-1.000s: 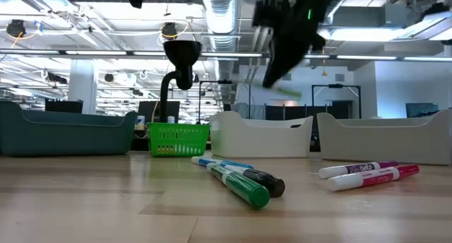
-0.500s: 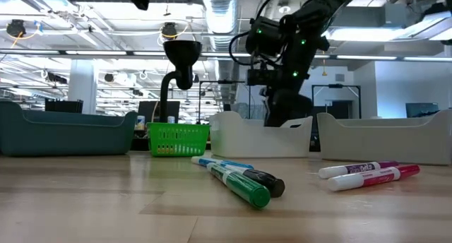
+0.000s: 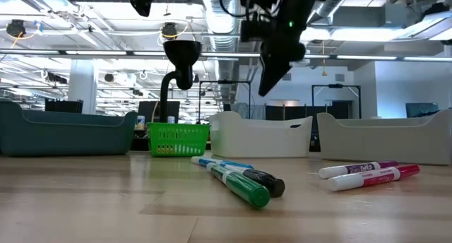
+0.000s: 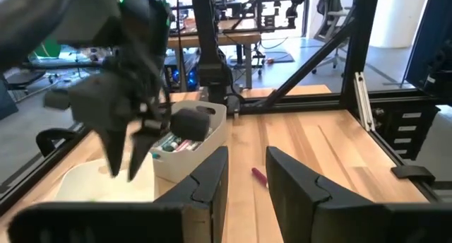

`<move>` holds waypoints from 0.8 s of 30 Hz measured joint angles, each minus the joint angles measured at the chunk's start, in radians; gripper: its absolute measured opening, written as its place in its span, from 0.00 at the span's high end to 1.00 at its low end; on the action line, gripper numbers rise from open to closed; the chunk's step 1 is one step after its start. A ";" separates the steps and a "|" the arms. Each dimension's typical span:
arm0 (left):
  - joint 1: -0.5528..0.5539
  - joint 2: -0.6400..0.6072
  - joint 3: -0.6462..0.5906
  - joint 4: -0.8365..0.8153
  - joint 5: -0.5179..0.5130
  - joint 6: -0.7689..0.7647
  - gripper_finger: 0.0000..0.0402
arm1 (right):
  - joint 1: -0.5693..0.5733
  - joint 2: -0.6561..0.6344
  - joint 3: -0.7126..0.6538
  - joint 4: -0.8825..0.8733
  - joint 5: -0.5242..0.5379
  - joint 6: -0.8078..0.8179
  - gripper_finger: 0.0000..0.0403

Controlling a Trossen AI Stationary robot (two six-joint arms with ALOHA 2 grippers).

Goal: Pick & Place Markers
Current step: Put the purple marker pen into the white bin

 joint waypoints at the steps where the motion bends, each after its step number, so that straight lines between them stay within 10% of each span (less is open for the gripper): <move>1: 0.000 0.000 0.000 0.000 0.001 0.000 0.77 | 0.012 -0.002 0.014 -0.034 -0.010 0.047 0.78; 12: -0.004 0.000 0.000 0.008 0.004 -0.044 0.77 | 0.281 0.006 0.011 -0.179 -0.107 0.250 0.55; 24: -0.005 0.000 0.000 0.022 0.005 -0.053 0.77 | 0.460 0.007 -0.218 0.098 -0.199 0.314 0.57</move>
